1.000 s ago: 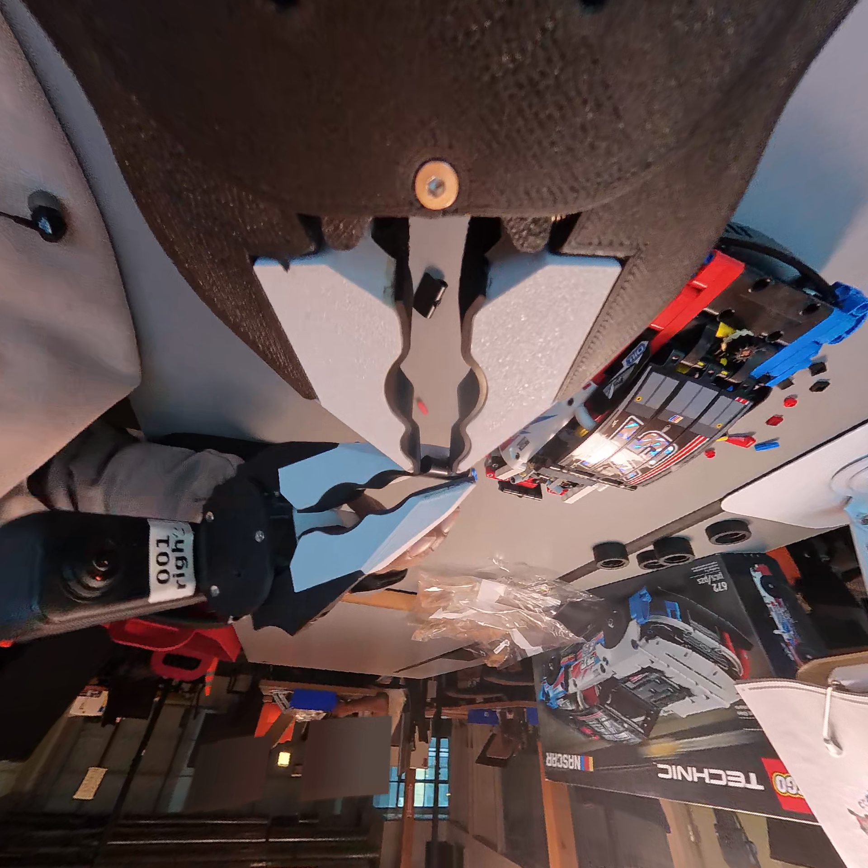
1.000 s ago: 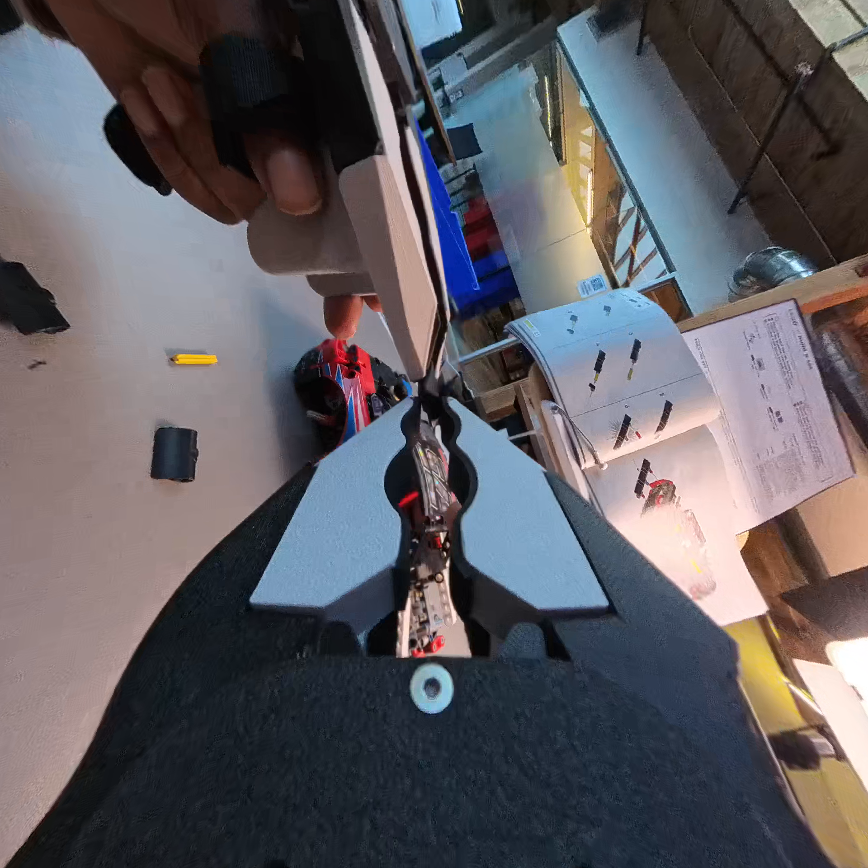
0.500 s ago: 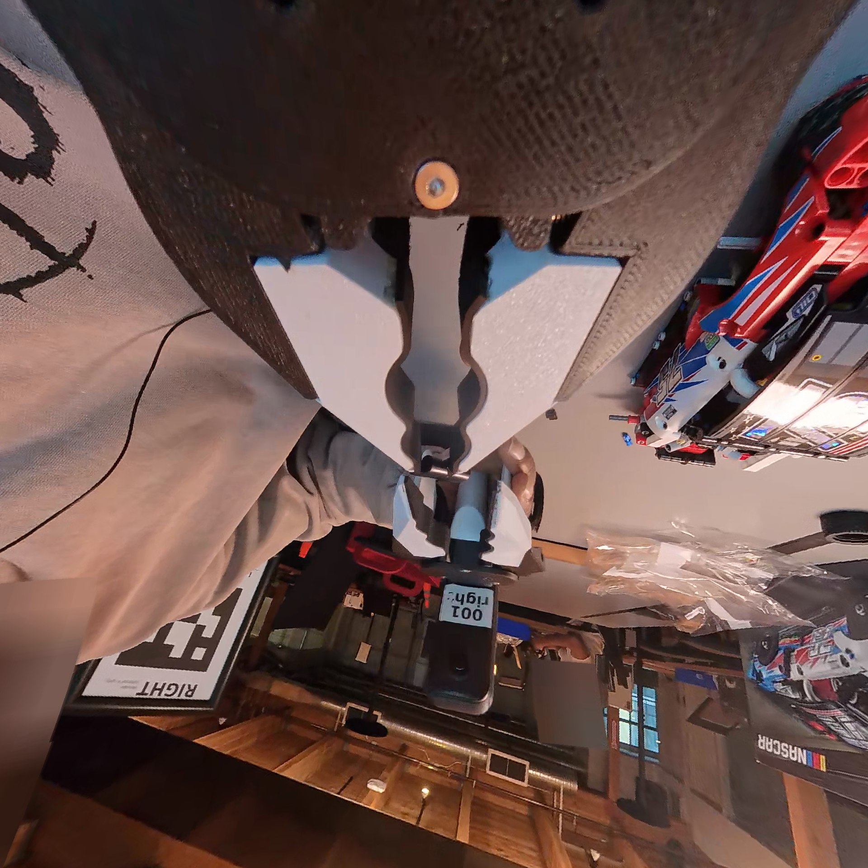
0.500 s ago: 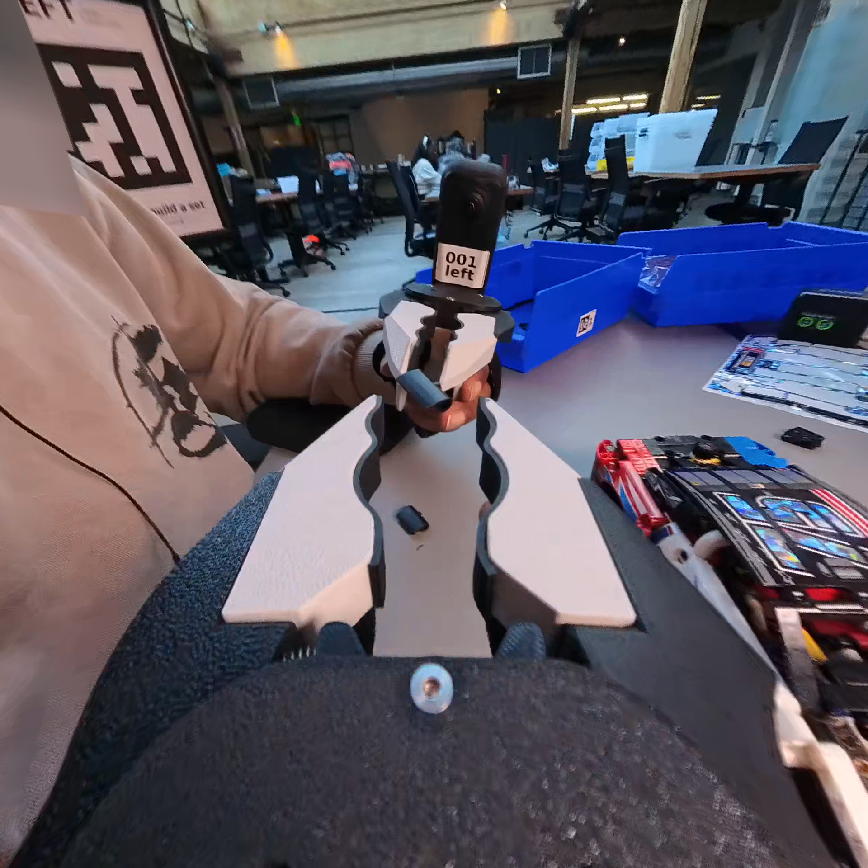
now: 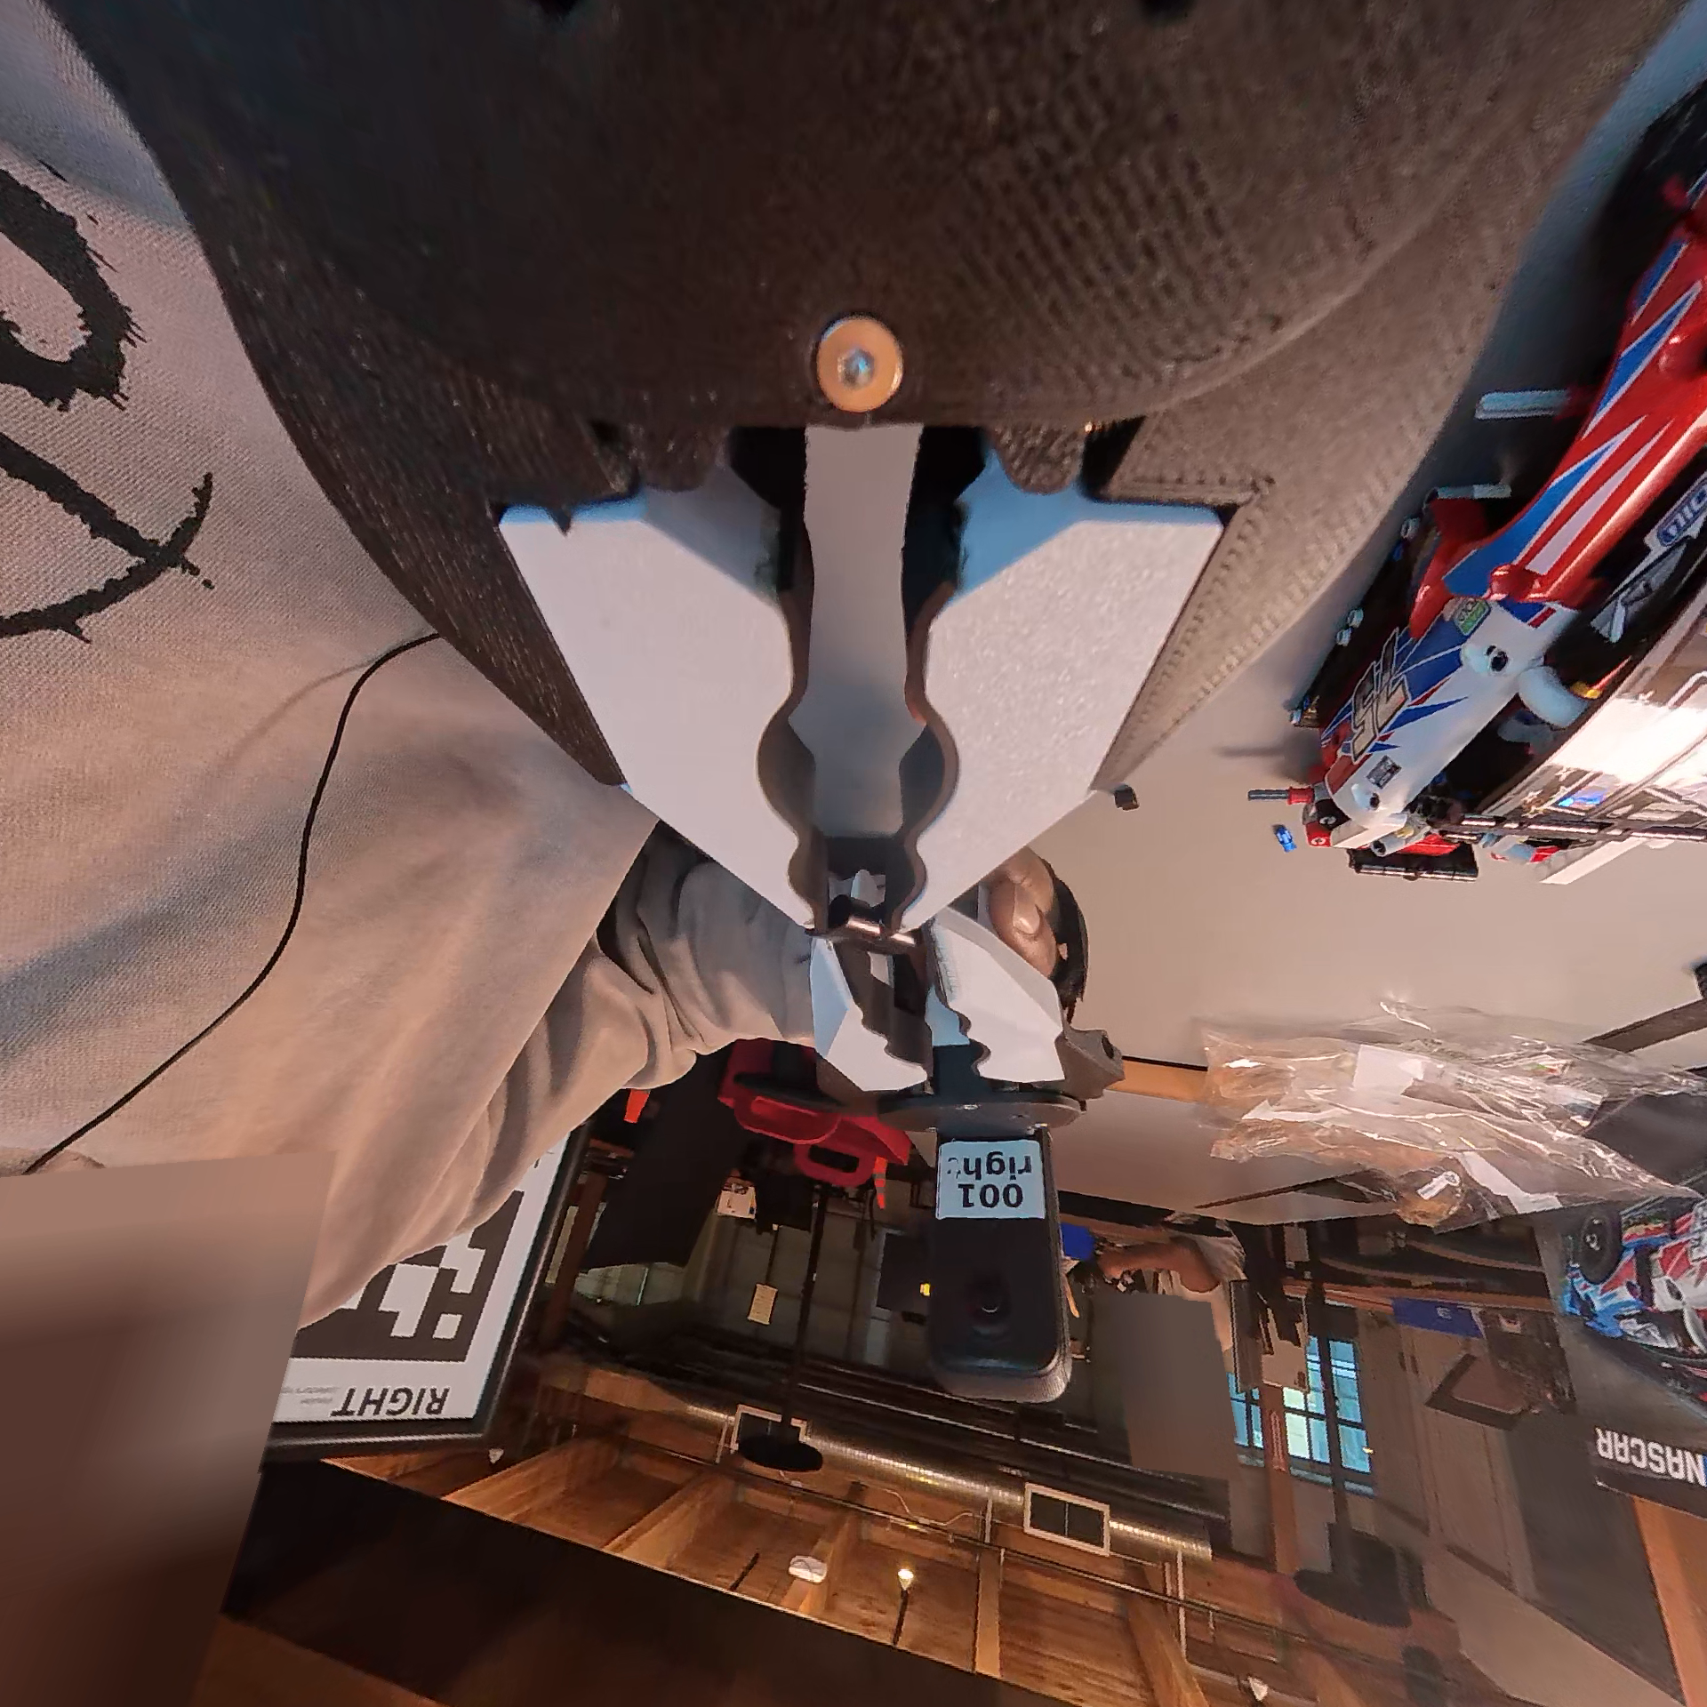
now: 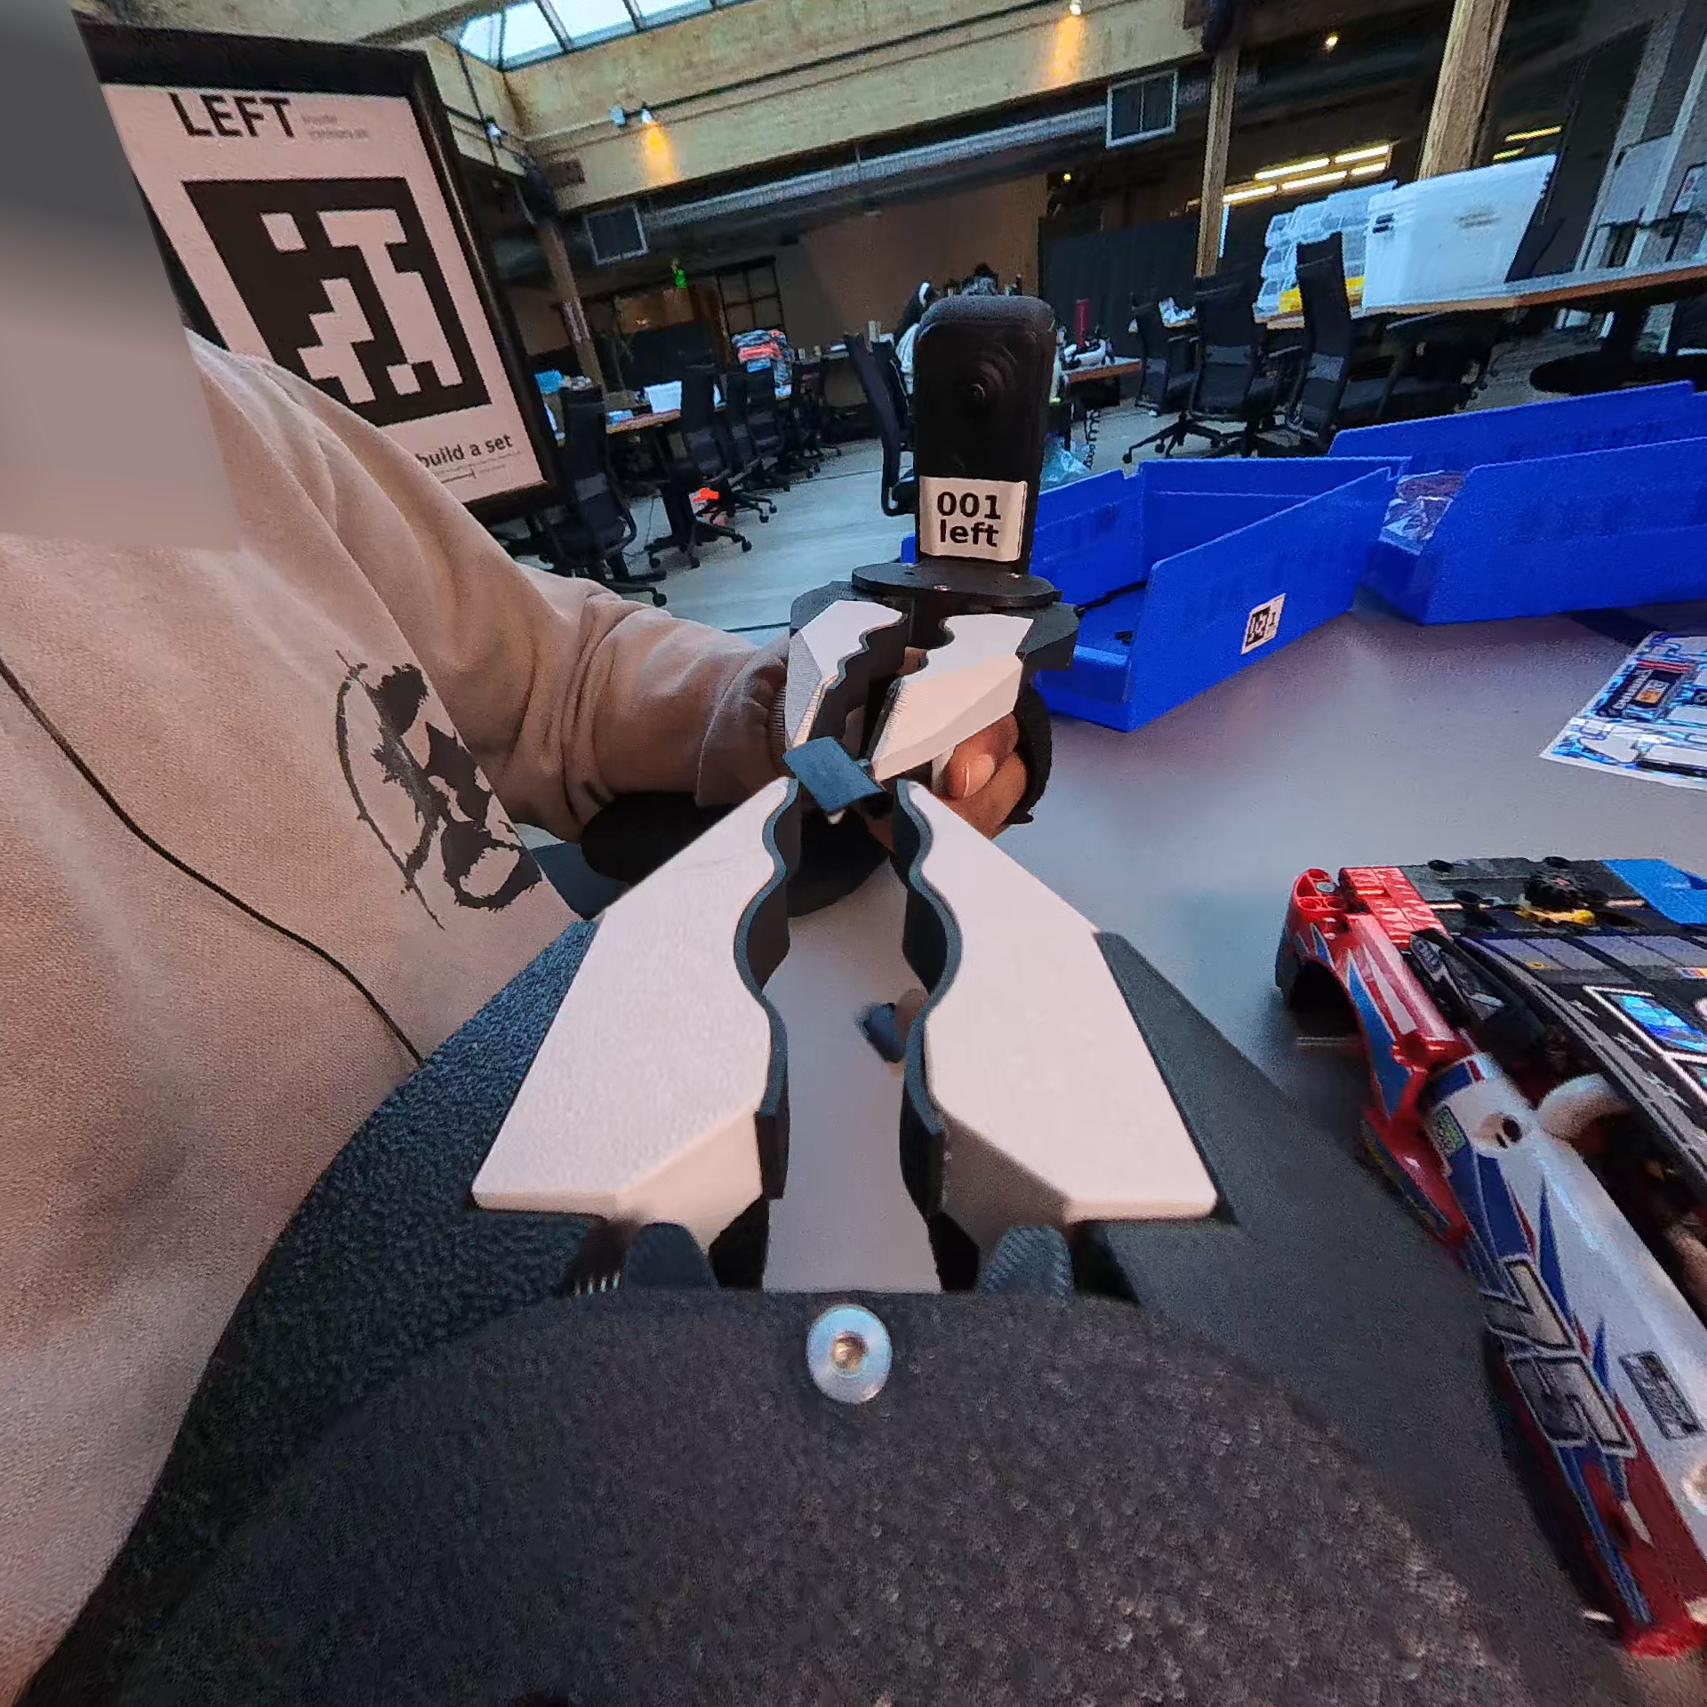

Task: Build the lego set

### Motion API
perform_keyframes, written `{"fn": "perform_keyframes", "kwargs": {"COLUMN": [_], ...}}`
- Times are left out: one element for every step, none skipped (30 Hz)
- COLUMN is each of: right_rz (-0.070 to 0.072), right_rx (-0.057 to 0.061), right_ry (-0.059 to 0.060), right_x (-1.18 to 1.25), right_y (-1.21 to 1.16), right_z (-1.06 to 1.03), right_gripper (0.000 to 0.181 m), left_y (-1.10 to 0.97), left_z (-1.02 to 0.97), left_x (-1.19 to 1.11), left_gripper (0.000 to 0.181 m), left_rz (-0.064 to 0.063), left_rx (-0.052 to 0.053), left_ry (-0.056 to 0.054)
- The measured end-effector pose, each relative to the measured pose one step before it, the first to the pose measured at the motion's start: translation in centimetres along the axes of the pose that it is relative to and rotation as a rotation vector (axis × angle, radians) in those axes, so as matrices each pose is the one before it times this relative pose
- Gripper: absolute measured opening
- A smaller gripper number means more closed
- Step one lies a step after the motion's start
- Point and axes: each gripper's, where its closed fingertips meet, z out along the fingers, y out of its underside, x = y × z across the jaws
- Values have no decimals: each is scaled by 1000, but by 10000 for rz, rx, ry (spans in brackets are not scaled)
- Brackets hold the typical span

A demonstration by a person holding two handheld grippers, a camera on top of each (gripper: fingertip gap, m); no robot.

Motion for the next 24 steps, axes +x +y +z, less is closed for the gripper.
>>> {"fn": "perform_keyframes", "kwargs": {"right_rz": [2,-60,-116,-173,-276,-398,-387,-282,-157,-61,-185,-385,-375,-374,-371,-331,-317,-335,-293,-130,-17,7,37,118], "right_rx": [-22,-35,-46,-60,-180,-297,-328,-307,-143,-67,-197,-362,-428,-447,-374,-327,-389,-406,-342,-128,-45,26,120,245], "right_ry": [-6,86,142,152,142,118,104,79,-85,-86,85,-10,-30,-61,-71,-122,-134,-104,-117,-209,-197,-76,75,162], "right_x": [8,127,206,212,156,49,-7,-9,-203,-153,80,-138,-168,-204,-247,-297,-285,-216,-194,-252,-174,7,232,371], "right_y": [8,14,14,-22,92,222,277,271,115,26,197,353,351,296,148,59,150,237,187,-58,-89,-55,-51,-87], "right_z": [-37,-68,-112,-153,-145,-108,-18,47,28,-25,-43,-64,-40,-14,38,83,130,154,123,55,6,-24,-80,-113], "right_gripper": [16,16,15,13,13,13,14,14,14,13,13,13,13,14,13,13,13,13,14,14,14,14,14,14], "left_y": [19,27,-19,-14,42,126,248,312,237,179,262,228,182,248,344,391,397,420,385,276,115,-59,-241,-398], "left_z": [24,-5,-79,-140,-164,-128,-28,97,106,83,99,113,126,195,254,328,342,340,300,233,129,9,-106,-201], "left_x": [-23,-163,-219,-256,-261,-358,-416,-72,223,177,238,306,99,-155,-159,-125,-213,-125,99,-12,69,-17,-98,-91], "left_gripper": [10,10,9,7,9,13,14,17,17,18,23,26,26,26,26,26,23,17,12,12,12,12,11,11], "left_rz": [8,-9,-48,-119,-200,-336,-454,-432,-398,-490,-553,-520,-462,-366,-234,-147,-97,-21,43,72,64,69,36,-16], "left_rx": [-16,-23,18,23,-19,-77,-137,-144,-66,-45,-130,-84,-39,-79,-143,-178,-209,-243,-230,-183,-103,-2,117,226], "left_ry": [-27,-93,-117,-97,-66,-82,-103,120,306,296,378,403,242,44,12,8,-71,-41,71,-34,-12,-88,-131,-96]}}
